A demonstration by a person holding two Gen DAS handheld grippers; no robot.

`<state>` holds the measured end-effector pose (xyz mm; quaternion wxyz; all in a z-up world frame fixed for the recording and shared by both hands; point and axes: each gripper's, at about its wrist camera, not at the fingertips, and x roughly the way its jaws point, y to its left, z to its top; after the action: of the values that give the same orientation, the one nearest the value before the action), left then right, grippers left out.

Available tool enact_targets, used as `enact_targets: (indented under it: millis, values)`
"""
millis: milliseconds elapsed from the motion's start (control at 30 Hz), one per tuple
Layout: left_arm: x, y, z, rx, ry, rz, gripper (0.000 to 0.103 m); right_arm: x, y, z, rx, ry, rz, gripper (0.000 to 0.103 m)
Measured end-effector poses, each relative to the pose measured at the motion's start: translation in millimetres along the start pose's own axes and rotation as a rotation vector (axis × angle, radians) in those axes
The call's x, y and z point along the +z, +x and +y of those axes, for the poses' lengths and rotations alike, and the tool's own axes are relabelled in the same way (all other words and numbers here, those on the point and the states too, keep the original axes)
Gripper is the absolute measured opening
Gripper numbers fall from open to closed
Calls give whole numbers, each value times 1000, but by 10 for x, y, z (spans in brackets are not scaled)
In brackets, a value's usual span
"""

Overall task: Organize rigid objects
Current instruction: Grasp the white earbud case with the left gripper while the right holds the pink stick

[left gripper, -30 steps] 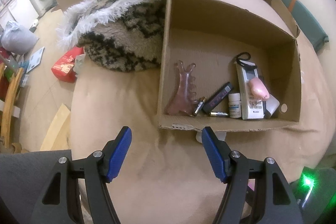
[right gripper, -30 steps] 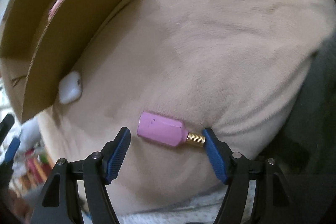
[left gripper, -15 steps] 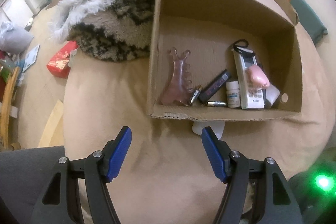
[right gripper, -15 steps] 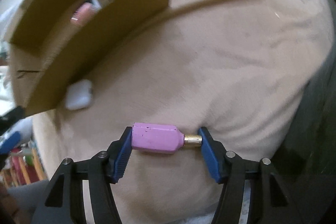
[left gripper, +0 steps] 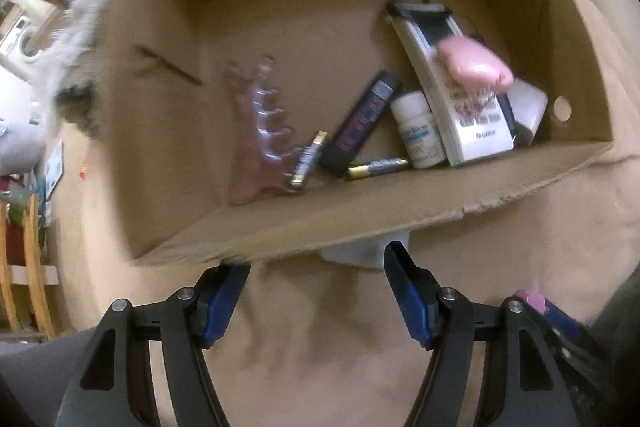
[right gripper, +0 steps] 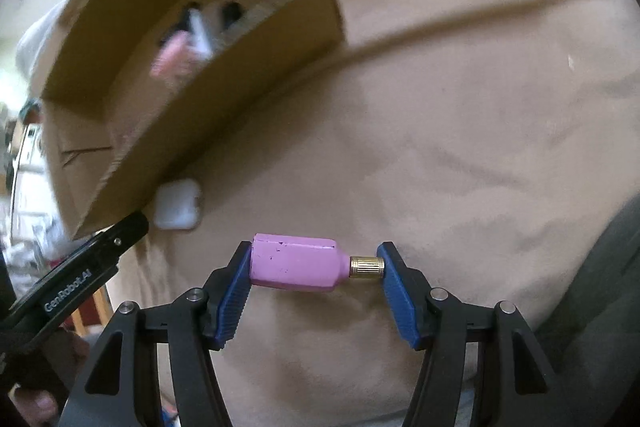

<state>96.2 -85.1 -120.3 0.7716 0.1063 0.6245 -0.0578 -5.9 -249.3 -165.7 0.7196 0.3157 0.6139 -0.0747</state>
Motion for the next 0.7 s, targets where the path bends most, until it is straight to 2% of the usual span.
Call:
enact_targets:
  millis: [100, 267, 367, 400, 433, 500, 700]
  values:
    - [72, 166, -93, -34, 11, 29, 70, 29, -6, -3, 4, 9, -3, 65]
    - [187, 364, -190, -16, 49, 54, 72, 35, -20, -22, -6, 7, -4, 66]
    - [237, 438, -168, -30, 44, 54, 72, 49, 9, 20, -6, 9, -5, 66]
    - [262, 442, -161, -33, 46, 55, 68, 54, 16, 30, -8, 7, -5, 66]
    - [269, 417, -162, -54, 49, 49, 52, 60, 26, 44, -10, 4, -6, 66]
    - [272, 382, -172, -47, 66, 43, 52, 50, 13, 38, -15, -5, -9, 66]
    - [151, 296, -107, -40, 25, 35, 52, -50, -27, 102, -33, -37, -19, 66]
